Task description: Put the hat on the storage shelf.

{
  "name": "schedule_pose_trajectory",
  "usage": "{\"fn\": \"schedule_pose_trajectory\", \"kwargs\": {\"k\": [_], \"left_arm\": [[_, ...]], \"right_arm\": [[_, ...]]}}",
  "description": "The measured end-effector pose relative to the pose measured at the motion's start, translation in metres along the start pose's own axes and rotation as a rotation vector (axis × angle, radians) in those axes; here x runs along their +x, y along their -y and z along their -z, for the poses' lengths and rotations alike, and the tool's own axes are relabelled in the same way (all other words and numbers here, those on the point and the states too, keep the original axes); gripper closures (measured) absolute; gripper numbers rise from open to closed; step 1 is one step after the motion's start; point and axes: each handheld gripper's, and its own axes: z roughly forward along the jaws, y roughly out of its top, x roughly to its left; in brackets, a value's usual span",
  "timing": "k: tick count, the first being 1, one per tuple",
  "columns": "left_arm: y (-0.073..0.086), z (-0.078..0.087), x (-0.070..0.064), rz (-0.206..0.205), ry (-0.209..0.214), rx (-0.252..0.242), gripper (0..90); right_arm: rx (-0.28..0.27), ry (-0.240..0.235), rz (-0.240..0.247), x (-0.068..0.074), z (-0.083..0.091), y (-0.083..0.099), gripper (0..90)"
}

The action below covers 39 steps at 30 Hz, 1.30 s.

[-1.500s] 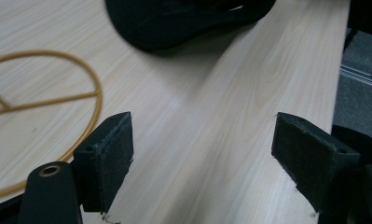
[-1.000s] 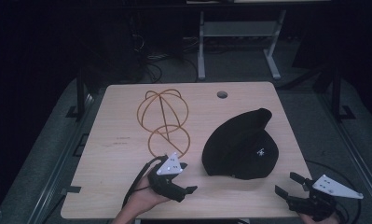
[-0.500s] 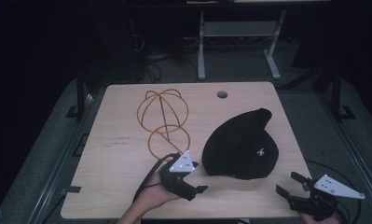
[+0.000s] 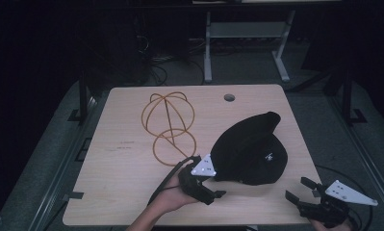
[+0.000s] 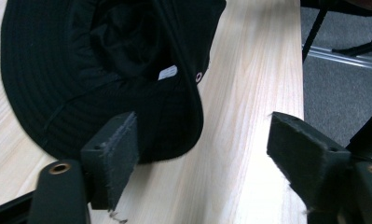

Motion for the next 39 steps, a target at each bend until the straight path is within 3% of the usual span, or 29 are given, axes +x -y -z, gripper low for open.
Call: {"fn": "schedule_pose_trajectory", "kwargs": {"k": [18, 27, 32, 39], "left_arm": [[-0.009, -0.019, 0.008, -0.018, -0.006, 0.010, 46.5], [-0.013, -0.026, 0.007, -0.039, 0.005, 0.025, 64.2], [-0.016, -0.028, 0.004, -0.043, 0.014, 0.005, 75.5], [-0.018, -0.027, 0.003, -0.046, 0.009, -0.005, 81.1]], "right_arm": [[0.003, 0.004, -0.005, -0.001, -0.001, 0.001, 17.5], [0.001, 0.005, -0.007, -0.001, -0.002, 0.001, 17.6], [0.007, 0.008, -0.011, -0.002, -0.002, 0.002, 17.5], [0.003, 0.016, -0.023, -0.004, -0.002, 0.003, 17.5]]}}
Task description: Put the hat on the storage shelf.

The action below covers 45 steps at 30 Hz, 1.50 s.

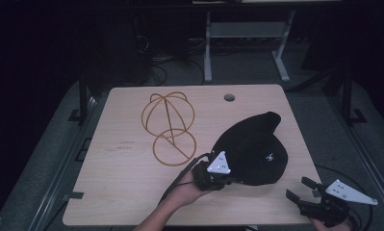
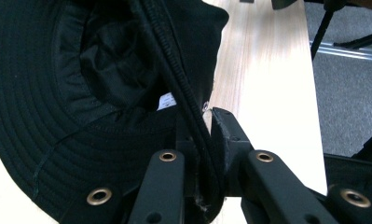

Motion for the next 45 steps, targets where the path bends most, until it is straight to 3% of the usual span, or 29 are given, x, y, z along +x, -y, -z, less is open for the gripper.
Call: {"fn": "schedule_pose_trajectory", "kwargs": {"k": [17, 23, 32, 38, 45], "left_arm": [[-0.006, 0.005, 0.004, 0.049, 0.006, -0.057, 85.9], [-0.012, 0.007, 0.006, 0.104, 0.019, -0.095, 86.0], [-0.018, 0.010, 0.010, 0.169, 0.041, -0.139, 86.2], [-0.023, 0.015, 0.014, 0.204, 0.053, -0.168, 86.3], [-0.025, 0.015, 0.015, 0.210, 0.062, -0.177, 86.3]], "right_arm": [[-0.024, 0.004, -0.026, -0.003, 0.002, 0.000, 17.5], [-0.039, 0.005, -0.039, -0.005, 0.005, 0.000, 17.5], [-0.080, -0.013, -0.094, -0.011, 0.004, -0.002, 17.6], [-0.111, -0.038, -0.175, -0.017, -0.002, -0.003, 18.5], [-0.126, -0.096, -0.263, -0.025, -0.016, -0.009, 22.4]]}}
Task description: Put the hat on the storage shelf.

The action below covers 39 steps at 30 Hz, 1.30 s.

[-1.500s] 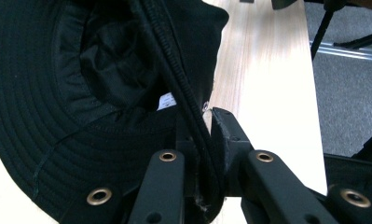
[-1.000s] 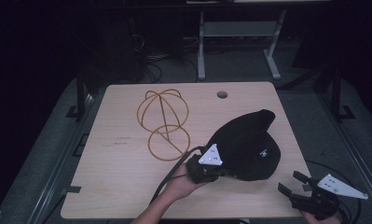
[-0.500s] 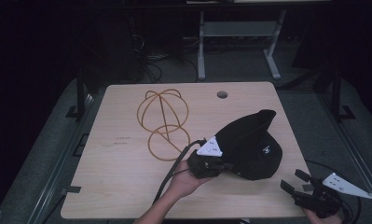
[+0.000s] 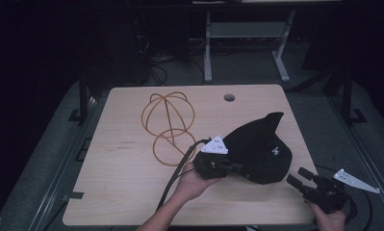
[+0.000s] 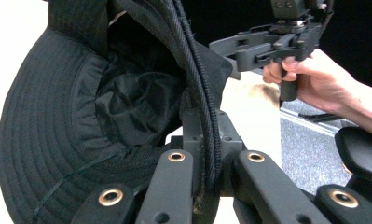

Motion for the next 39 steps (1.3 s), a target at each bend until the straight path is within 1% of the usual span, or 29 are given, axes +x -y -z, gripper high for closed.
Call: {"fn": "schedule_pose_trajectory", "kwargs": {"k": [3, 5, 6, 10, 12, 13, 15, 17, 18, 21, 22, 23, 24, 25, 27, 28, 30, 32, 34, 35, 37, 39], "left_arm": [[-0.001, -0.001, -0.002, -0.008, -0.001, -0.001, 86.3], [-0.001, -0.002, -0.003, -0.007, 0.006, -0.006, 86.3], [-0.001, -0.002, -0.002, -0.011, 0.008, 0.000, 86.3], [0.000, -0.002, -0.003, -0.016, 0.010, -0.003, 86.4], [0.000, -0.002, -0.004, -0.018, 0.011, -0.003, 86.4], [0.000, -0.002, -0.004, -0.021, 0.010, -0.003, 86.4], [0.001, -0.004, -0.004, -0.022, 0.013, -0.004, 86.4], [0.002, -0.005, -0.004, -0.019, 0.019, 0.000, 86.4], [0.003, -0.006, -0.005, -0.017, 0.020, -0.006, 86.4], [0.002, -0.006, -0.005, -0.024, 0.019, -0.004, 86.4], [0.002, -0.006, -0.006, -0.023, 0.018, -0.009, 86.4], [0.002, -0.007, -0.005, -0.026, 0.018, -0.007, 86.4], [0.002, -0.006, -0.005, -0.030, 0.018, -0.002, 86.4], [0.002, -0.006, -0.004, -0.030, 0.019, 0.002, 86.4], [0.002, -0.006, -0.004, -0.024, 0.017, -0.005, 86.4], [0.002, -0.005, -0.004, -0.027, 0.015, -0.001, 86.4], [0.003, -0.004, -0.004, -0.034, 0.011, 0.005, 86.4], [0.004, -0.005, -0.005, -0.039, 0.012, 0.007, 86.3], [0.007, -0.005, -0.007, -0.047, 0.009, 0.018, 86.3], [0.008, -0.006, -0.007, -0.048, 0.008, 0.016, 86.3], [0.009, -0.005, -0.009, -0.058, 0.001, 0.029, 86.2], [0.010, -0.005, -0.010, -0.070, -0.007, 0.035, 86.2]], "right_arm": [[0.001, -0.010, -0.032, -0.003, -0.007, -0.002, 22.7], [-0.004, -0.015, -0.068, -0.007, -0.010, -0.002, 23.6], [-0.005, -0.016, -0.084, -0.008, -0.011, -0.003, 23.9], [-0.016, -0.010, -0.120, -0.013, -0.013, -0.005, 25.3], [-0.018, -0.015, -0.159, -0.018, -0.014, -0.004, 27.0], [-0.003, -0.013, -0.181, -0.020, -0.016, -0.003, 27.1], [0.015, -0.040, -0.207, -0.022, -0.021, -0.001, 28.0], [0.024, -0.056, -0.216, -0.021, -0.023, -0.001, 29.7], [0.027, -0.063, -0.220, -0.021, -0.025, 0.000, 30.3], [0.035, -0.078, -0.252, -0.023, -0.030, 0.001, 36.5], [0.029, -0.088, -0.258, -0.023, -0.031, 0.001, 41.4], [0.024, -0.090, -0.258, -0.023, -0.032, 0.000, 47.2], [0.031, -0.079, -0.253, -0.020, -0.033, -0.001, 51.0], [0.046, -0.065, -0.234, -0.017, -0.034, -0.003, 56.3], [0.067, -0.037, -0.195, -0.012, -0.035, -0.005, 66.8], [0.062, -0.030, -0.176, -0.011, -0.036, -0.005, 70.6], [0.057, -0.025, -0.164, -0.012, -0.036, -0.005, 77.6], [0.048, -0.013, -0.137, -0.010, -0.035, -0.006, 84.5], [0.043, 0.001, -0.112, -0.008, -0.033, -0.007, 87.0], [0.039, 0.003, -0.107, -0.007, -0.032, -0.008, 87.7], [0.032, 0.004, -0.111, -0.007, -0.031, -0.008, 88.2], [0.025, 0.004, -0.103, -0.007, -0.030, -0.008, 88.5]]}}
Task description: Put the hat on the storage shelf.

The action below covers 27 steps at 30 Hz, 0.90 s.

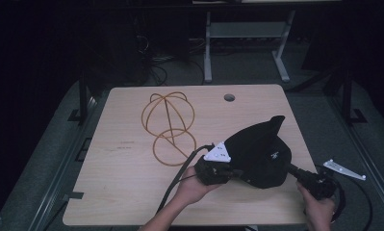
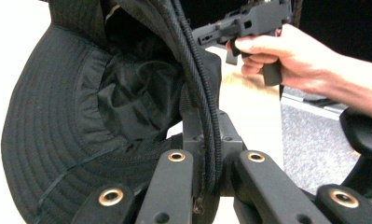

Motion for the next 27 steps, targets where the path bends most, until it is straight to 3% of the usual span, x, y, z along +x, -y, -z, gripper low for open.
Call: {"fn": "schedule_pose_trajectory", "kwargs": {"k": [16, 27], "left_arm": [[0.004, 0.005, -0.005, -0.063, -0.053, 0.057, 83.6], [0.004, 0.008, -0.007, -0.090, -0.092, 0.071, 78.5]], "right_arm": [[-0.046, -0.008, 0.029, 0.009, 0.006, -0.011, 89.3], [-0.092, -0.021, 0.056, 0.016, 0.012, -0.026, 89.4]]}}
